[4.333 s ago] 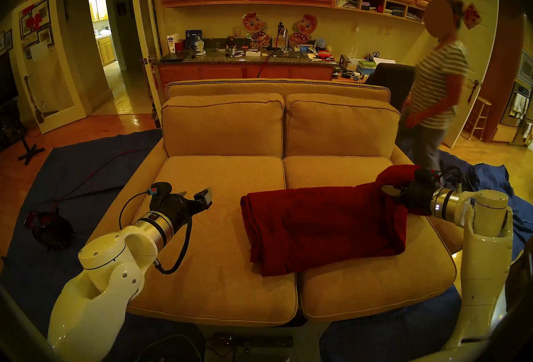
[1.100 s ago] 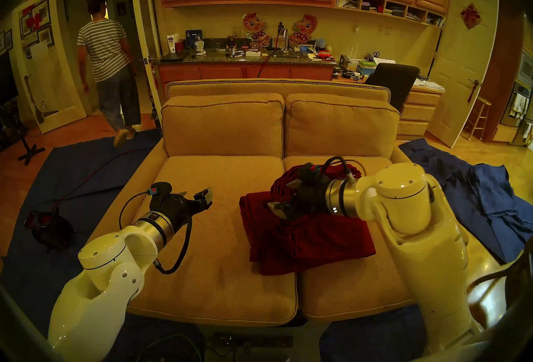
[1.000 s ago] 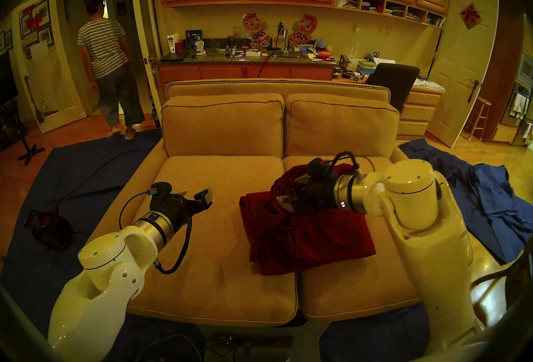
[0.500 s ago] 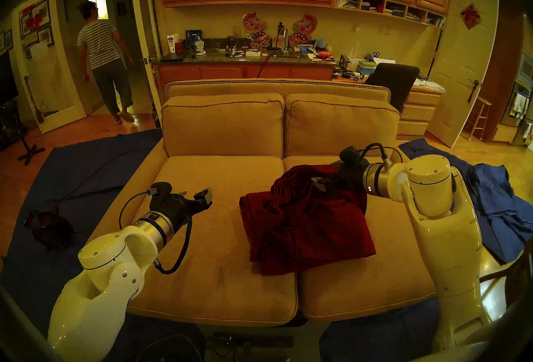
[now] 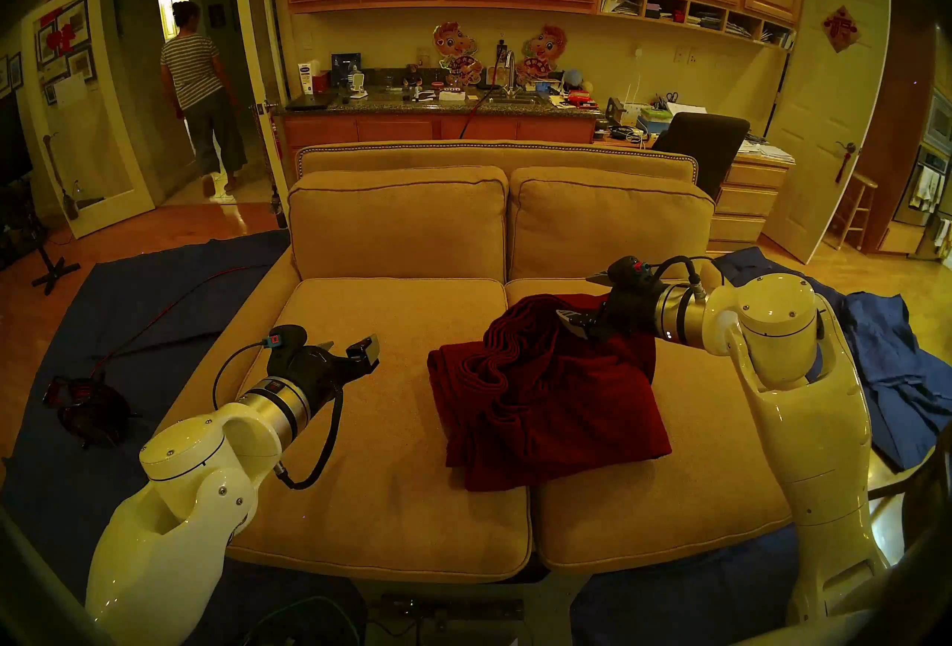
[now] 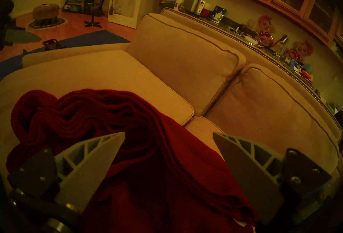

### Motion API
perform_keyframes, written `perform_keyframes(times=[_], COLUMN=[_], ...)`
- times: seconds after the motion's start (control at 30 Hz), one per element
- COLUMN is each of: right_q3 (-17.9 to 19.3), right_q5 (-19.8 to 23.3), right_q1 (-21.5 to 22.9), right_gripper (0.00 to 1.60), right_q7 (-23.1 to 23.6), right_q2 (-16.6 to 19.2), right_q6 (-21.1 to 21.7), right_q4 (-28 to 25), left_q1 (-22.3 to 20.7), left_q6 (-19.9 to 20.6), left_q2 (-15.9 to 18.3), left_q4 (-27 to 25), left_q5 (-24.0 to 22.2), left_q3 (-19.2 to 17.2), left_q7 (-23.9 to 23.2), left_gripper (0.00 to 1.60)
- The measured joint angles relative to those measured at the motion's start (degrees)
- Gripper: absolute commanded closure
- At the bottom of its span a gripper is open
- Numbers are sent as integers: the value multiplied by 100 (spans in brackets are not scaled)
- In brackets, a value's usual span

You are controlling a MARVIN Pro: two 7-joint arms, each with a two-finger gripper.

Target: Fold the blanket in half twice

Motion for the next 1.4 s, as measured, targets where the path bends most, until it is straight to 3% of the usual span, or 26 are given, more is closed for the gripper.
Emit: perform_keyframes(times=[0.4,0.93,1.33,1.37,1.4], right_q3=[-365,-700,-913,-934,-961], right_q5=[-444,-875,-1030,-1039,-1053], right_q1=[39,347,625,648,679], right_gripper=[0,0,41,53,81], right_q7=[-62,-337,-378,-377,-373], right_q2=[180,218,195,195,195], right_q6=[-294,-394,-273,-263,-249], right_q4=[70,541,816,841,873], left_q1=[1,0,0,0,0], left_q6=[3,4,6,6,6], left_q2=[0,-1,-2,-2,-2], left_q4=[0,0,0,0,0], left_q5=[0,1,1,1,1], left_q3=[-1,-1,-2,-2,-2], left_q7=[-1,-2,-3,-3,-3], left_gripper=[0,0,0,0,0])
